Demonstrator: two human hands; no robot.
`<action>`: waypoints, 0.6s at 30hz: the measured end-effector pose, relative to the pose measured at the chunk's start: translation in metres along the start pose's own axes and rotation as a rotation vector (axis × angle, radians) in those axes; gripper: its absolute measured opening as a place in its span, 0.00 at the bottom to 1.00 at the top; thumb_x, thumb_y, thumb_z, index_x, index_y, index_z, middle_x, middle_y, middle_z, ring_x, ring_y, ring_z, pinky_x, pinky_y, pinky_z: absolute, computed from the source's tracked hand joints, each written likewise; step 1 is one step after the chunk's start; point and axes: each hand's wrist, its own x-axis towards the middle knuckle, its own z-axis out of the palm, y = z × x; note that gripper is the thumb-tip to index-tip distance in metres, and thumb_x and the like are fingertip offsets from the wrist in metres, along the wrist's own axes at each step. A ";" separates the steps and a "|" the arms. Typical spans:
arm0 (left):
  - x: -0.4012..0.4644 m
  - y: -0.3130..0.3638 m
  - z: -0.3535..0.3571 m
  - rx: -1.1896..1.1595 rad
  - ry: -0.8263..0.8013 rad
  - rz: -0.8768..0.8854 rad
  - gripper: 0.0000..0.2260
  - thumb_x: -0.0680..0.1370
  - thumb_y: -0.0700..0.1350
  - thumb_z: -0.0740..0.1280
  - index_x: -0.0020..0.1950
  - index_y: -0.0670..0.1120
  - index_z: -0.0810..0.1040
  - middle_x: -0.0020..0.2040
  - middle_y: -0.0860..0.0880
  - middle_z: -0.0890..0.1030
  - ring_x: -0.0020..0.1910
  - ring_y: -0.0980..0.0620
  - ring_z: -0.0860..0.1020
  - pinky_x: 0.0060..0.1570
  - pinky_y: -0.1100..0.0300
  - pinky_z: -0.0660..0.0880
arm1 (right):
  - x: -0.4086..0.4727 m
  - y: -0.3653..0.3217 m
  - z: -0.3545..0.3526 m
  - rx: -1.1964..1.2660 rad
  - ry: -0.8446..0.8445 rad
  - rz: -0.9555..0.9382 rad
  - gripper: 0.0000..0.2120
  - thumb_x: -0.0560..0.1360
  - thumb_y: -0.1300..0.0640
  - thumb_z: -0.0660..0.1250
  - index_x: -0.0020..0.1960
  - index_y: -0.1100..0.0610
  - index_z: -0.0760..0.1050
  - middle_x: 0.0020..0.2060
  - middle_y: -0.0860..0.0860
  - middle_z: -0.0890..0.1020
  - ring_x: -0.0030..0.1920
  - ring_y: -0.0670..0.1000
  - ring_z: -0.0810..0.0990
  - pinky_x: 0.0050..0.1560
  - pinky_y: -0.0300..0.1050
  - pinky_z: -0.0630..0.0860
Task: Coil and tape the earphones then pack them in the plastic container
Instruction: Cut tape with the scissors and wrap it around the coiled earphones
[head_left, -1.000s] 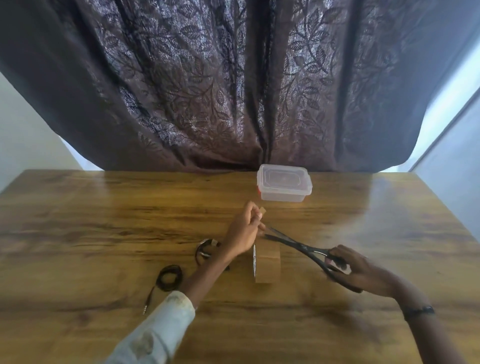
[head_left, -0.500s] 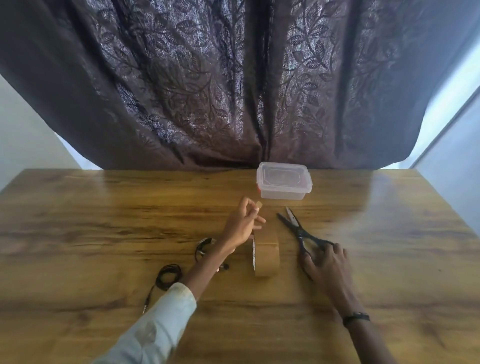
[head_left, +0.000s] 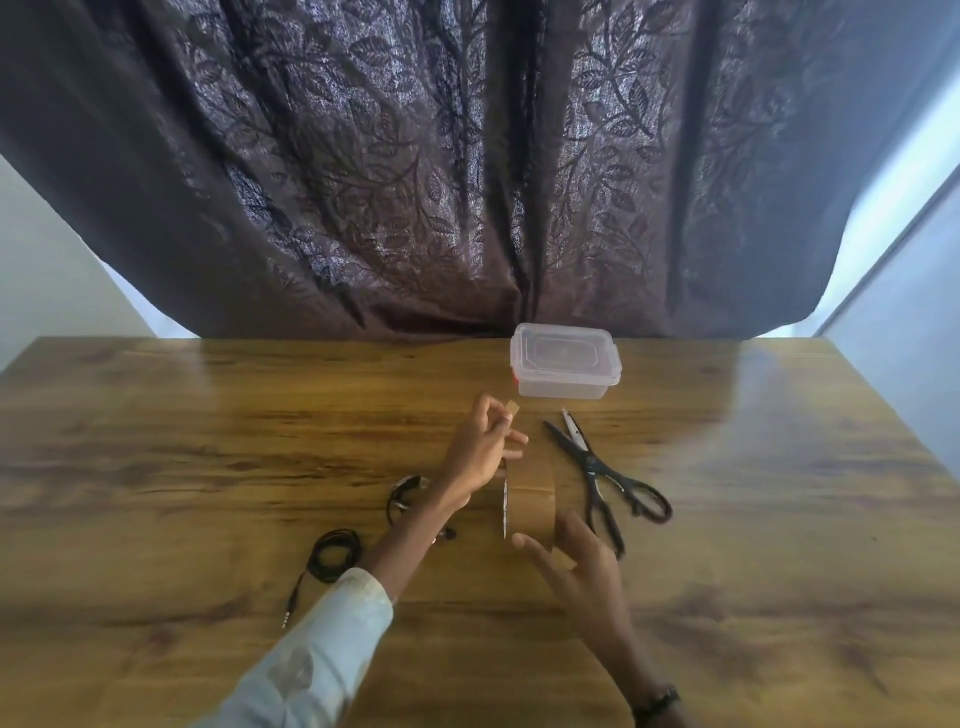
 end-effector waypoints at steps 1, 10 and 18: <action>0.000 0.000 0.000 -0.005 -0.001 -0.011 0.07 0.82 0.50 0.56 0.54 0.48 0.67 0.46 0.52 0.81 0.48 0.48 0.83 0.36 0.54 0.79 | 0.001 -0.002 0.002 0.010 0.021 -0.034 0.12 0.70 0.46 0.71 0.49 0.51 0.77 0.44 0.43 0.82 0.45 0.39 0.81 0.41 0.33 0.77; 0.002 -0.007 -0.019 -0.190 0.279 -0.025 0.05 0.78 0.48 0.65 0.47 0.50 0.70 0.48 0.48 0.82 0.46 0.49 0.81 0.46 0.52 0.77 | 0.039 0.012 -0.002 -0.774 -0.011 -0.486 0.22 0.66 0.59 0.77 0.59 0.54 0.78 0.55 0.49 0.83 0.54 0.51 0.82 0.55 0.48 0.79; -0.014 -0.007 -0.037 -0.449 0.116 -0.164 0.09 0.76 0.43 0.68 0.54 0.41 0.75 0.47 0.46 0.83 0.41 0.52 0.81 0.41 0.57 0.80 | 0.052 0.002 0.002 -0.895 -0.115 -0.521 0.22 0.63 0.56 0.79 0.56 0.54 0.80 0.53 0.48 0.83 0.54 0.49 0.82 0.57 0.45 0.76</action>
